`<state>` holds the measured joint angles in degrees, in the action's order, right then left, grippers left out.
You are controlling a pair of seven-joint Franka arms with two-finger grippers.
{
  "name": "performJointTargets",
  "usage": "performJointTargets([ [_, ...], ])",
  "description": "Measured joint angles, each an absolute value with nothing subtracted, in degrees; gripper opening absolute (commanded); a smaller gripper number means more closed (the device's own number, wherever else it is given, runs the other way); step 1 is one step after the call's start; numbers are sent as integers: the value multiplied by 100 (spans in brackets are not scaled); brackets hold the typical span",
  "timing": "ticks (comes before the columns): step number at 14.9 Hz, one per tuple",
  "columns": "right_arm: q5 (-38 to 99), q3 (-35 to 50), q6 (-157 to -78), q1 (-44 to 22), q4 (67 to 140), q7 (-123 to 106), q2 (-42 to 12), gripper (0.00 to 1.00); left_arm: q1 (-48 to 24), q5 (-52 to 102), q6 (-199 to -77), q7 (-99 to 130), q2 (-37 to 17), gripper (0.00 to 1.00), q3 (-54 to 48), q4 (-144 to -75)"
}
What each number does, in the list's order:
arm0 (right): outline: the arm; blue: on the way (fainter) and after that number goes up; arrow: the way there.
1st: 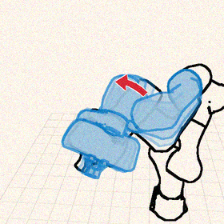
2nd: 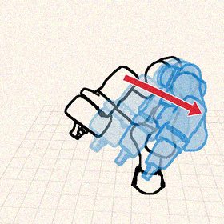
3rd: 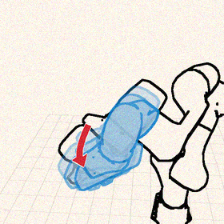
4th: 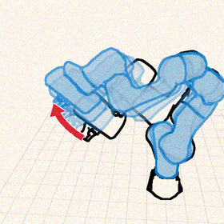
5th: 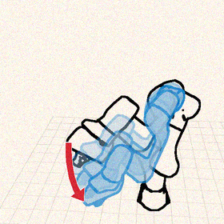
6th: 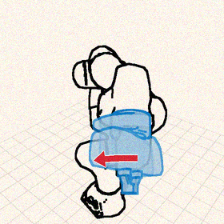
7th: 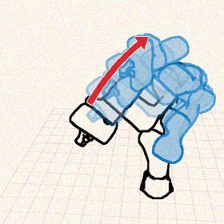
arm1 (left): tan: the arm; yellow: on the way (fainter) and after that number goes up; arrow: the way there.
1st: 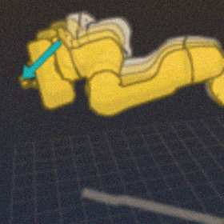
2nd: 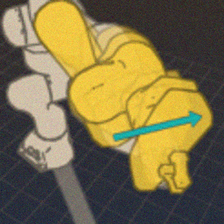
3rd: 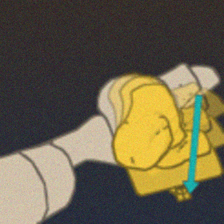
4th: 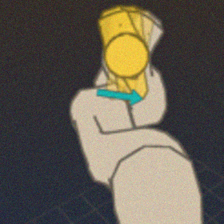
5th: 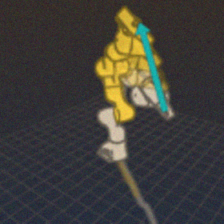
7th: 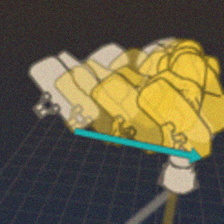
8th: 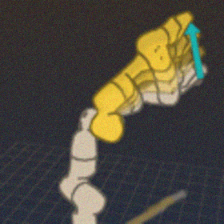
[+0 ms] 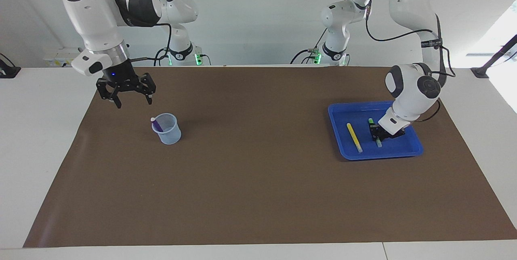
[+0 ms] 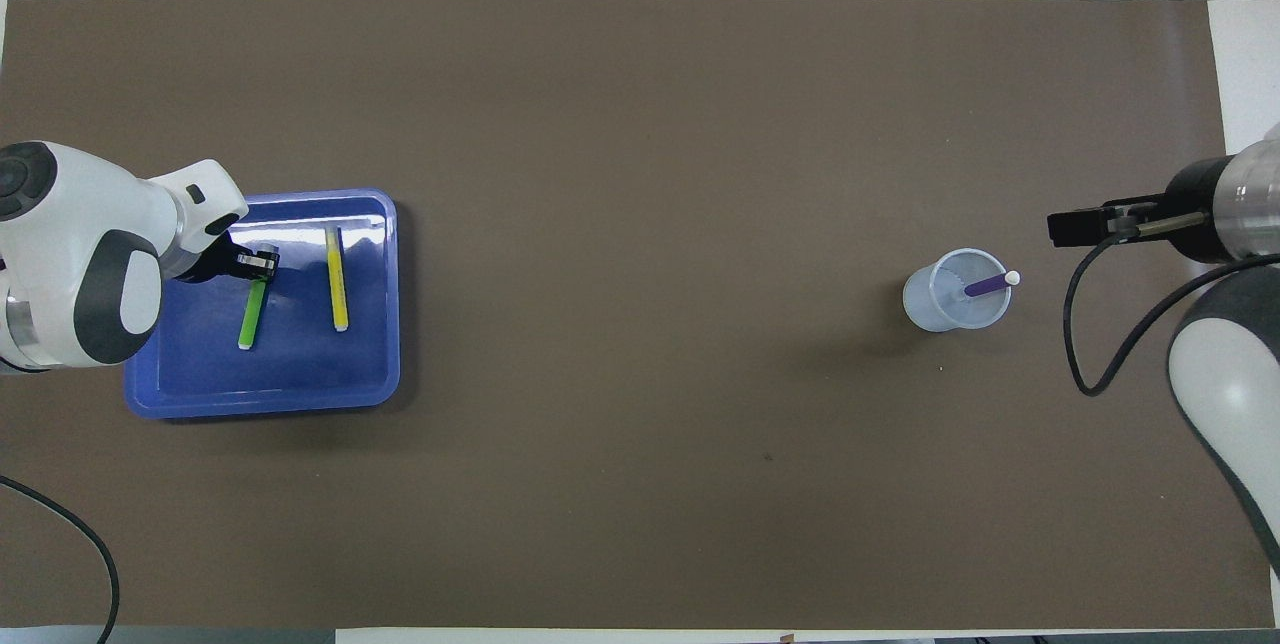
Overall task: Transfer and insert pens with both arms
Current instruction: 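Lift the green pen with the left gripper toward the right gripper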
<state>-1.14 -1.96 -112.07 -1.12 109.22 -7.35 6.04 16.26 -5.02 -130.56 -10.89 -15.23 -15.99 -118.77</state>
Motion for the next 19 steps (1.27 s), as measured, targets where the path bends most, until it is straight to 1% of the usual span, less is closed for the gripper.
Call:
performJointTargets([
  [4,-206,-194,-9930,-115,9718,-436,253,100,1630,-502,-13052,-1089,-1523,0,-1599,-11877],
  [6,-207,-188,-9491,-120,9362,-297,138,100,1637,-502,-13004,-1087,-1523,0,-1598,-11865],
  [8,-207,-172,-9244,-122,9254,-258,119,100,1665,-502,-12708,-1087,-1522,0,-1597,-11759],
  [10,-207,-161,-9103,-124,9240,-245,120,100,1696,-498,-12202,-1053,-1520,0,-1597,-11479],
  [15,-207,-158,-9040,-125,9253,-244,120,100,1693,-247,-11157,-448,-1508,0,-1631,-10843],
  [19,-116,-155,-9015,-127,9257,-242,120,100,1665,383,-10120,688,-1496,0,-1715,-10188],
])
